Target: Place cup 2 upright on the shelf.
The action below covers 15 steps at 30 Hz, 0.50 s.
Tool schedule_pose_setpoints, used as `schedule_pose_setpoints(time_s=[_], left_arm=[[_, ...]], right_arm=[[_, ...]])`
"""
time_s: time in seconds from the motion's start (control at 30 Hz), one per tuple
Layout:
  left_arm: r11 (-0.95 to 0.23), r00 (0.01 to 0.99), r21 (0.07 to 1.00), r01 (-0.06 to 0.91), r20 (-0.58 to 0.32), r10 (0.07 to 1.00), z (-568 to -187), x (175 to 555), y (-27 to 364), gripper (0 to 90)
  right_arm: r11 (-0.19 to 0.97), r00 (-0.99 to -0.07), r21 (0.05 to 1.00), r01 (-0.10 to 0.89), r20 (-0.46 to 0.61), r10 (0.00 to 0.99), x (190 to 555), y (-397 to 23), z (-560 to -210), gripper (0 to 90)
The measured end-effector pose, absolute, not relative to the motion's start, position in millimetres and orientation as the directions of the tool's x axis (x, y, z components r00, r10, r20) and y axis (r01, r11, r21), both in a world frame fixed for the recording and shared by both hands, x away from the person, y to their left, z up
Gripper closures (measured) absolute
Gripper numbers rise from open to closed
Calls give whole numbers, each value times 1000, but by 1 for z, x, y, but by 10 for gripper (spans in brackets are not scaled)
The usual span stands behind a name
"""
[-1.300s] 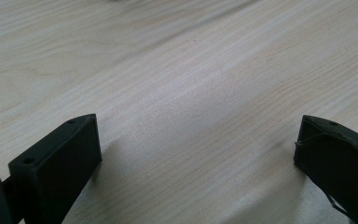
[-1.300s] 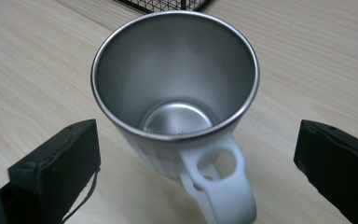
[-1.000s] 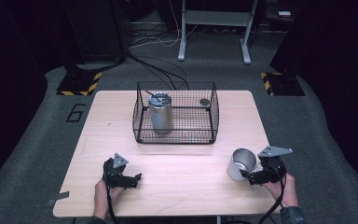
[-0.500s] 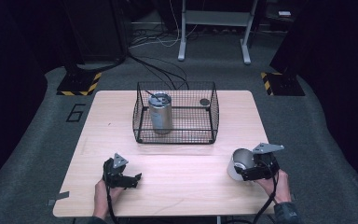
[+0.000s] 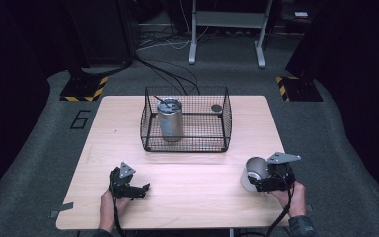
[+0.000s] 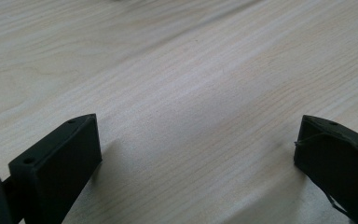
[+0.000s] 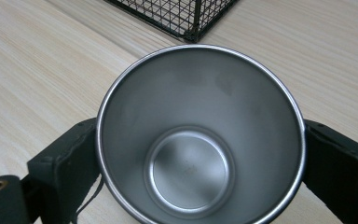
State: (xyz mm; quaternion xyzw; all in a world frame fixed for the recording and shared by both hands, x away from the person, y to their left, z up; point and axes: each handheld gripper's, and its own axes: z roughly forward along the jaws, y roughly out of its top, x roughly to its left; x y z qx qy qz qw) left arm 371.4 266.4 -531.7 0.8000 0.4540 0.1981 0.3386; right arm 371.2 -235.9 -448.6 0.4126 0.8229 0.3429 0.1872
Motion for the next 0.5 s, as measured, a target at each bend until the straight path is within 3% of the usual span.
schedule_pose_setpoints(time_s=[0.5], left_arm=[[-359,510,721,592,10,860,-532,371,267,4]], right_arm=[[405,-573,724,559,-16,820,372,-229,-434,56]])
